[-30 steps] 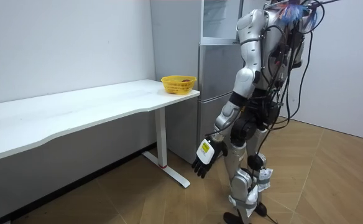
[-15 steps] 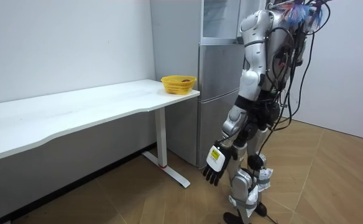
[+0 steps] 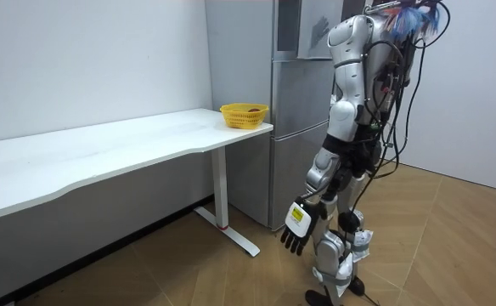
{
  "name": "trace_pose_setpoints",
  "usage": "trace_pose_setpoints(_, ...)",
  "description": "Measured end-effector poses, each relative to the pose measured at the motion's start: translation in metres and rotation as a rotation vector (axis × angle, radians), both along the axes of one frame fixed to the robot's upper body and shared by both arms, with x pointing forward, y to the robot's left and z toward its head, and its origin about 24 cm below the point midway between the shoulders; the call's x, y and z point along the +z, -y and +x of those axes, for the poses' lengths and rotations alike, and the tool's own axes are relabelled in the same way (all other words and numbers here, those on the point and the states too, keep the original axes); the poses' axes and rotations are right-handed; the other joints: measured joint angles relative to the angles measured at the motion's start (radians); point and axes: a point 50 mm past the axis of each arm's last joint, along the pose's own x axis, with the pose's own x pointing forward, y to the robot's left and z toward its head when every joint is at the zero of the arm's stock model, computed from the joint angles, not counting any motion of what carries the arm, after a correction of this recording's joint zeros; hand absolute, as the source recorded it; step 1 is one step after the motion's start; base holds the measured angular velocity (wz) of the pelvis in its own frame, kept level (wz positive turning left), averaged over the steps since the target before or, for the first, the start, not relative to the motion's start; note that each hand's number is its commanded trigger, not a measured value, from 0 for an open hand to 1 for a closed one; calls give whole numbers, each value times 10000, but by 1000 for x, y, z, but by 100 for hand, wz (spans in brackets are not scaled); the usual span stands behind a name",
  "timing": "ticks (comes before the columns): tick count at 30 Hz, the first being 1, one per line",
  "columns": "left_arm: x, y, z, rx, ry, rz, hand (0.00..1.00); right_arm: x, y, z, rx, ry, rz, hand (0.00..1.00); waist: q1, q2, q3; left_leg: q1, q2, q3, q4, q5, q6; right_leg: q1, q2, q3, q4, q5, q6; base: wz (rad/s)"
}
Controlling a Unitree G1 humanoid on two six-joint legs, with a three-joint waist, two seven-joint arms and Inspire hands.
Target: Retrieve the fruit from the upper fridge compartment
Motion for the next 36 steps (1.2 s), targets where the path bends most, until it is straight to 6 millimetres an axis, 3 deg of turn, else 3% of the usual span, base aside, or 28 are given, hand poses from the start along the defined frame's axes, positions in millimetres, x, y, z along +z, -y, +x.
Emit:
trace_pose_setpoints(14,0,-2,6,-148,-150,65,0,-1,-10,9,686,-846,-1007,0,262,-11,-6,-50,3,-80,-4,1,1,89,-32,-225,-143,34,-9,2)
trace_pose_setpoints(19,0,-3,6,-158,-265,51,0,-5,-16,13,909,-1138,-1239,0,300,95,12,-24,9,-112,-2,-1,-1,155,-22,-236,-186,64,-8,2)
trace_pose_setpoints(27,-1,-1,5,-264,-460,48,0,-5,-16,13,935,-1283,-1260,0,277,295,-36,21,5,-107,-8,1,1,164,-22,-230,-183,65,-8,0)
trace_pose_setpoints(36,1,-6,6,-287,-364,518,0,-4,-8,11,591,-1246,-227,0,251,215,27,179,4,-67,-42,1,0,166,-12,-154,-196,64,-9,-2)
